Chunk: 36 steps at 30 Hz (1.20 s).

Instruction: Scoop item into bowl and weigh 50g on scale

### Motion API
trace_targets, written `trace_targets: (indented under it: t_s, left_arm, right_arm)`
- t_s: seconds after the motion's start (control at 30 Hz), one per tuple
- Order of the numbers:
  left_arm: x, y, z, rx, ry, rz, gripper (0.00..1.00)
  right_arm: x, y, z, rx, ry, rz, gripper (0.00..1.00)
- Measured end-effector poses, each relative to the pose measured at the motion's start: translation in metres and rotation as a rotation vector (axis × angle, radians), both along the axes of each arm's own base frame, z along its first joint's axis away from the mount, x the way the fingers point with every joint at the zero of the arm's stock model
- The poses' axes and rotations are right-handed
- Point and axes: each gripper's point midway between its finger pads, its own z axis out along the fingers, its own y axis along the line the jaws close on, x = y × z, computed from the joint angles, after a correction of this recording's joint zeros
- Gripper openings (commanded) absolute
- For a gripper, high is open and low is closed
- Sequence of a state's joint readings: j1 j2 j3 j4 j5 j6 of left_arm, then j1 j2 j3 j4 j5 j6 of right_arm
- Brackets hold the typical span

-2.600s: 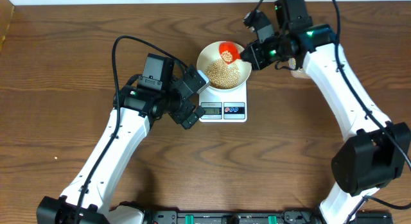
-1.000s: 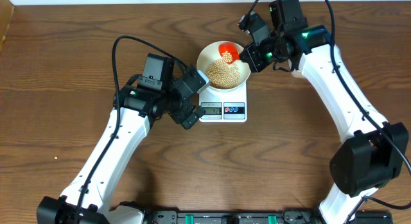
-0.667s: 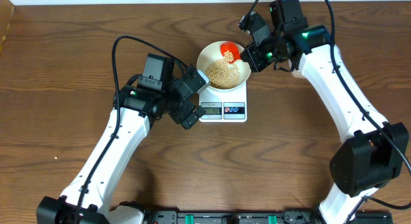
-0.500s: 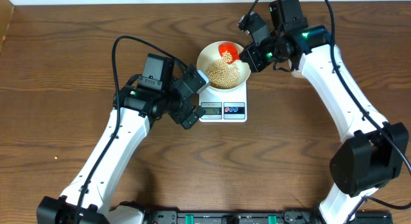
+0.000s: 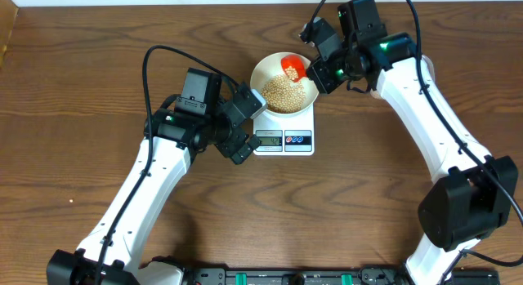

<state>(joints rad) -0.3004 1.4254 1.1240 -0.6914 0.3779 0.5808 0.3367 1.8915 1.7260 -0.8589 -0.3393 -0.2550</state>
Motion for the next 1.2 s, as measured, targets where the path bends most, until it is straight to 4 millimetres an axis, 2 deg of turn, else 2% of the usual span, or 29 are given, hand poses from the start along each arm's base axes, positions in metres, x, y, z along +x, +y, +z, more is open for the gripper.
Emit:
trace_targets:
  t_s: [0.3, 0.7, 1.2]
  left_arm:
    - [0.000, 0.000, 0.000, 0.000, 0.000, 0.000, 0.98]
    - [0.000, 0.000, 0.000, 0.000, 0.000, 0.000, 0.98]
    - [0.000, 0.000, 0.000, 0.000, 0.000, 0.000, 0.98]
  right_arm:
    - [0.000, -0.002, -0.001, -0.020, -0.007, 0.005, 0.01]
    - [-0.008, 0.011, 0.005, 0.087, 0.041, 0.036, 0.01]
    - [-0.006, 0.006, 0.009, 0.149, 0.075, 0.010, 0.01]
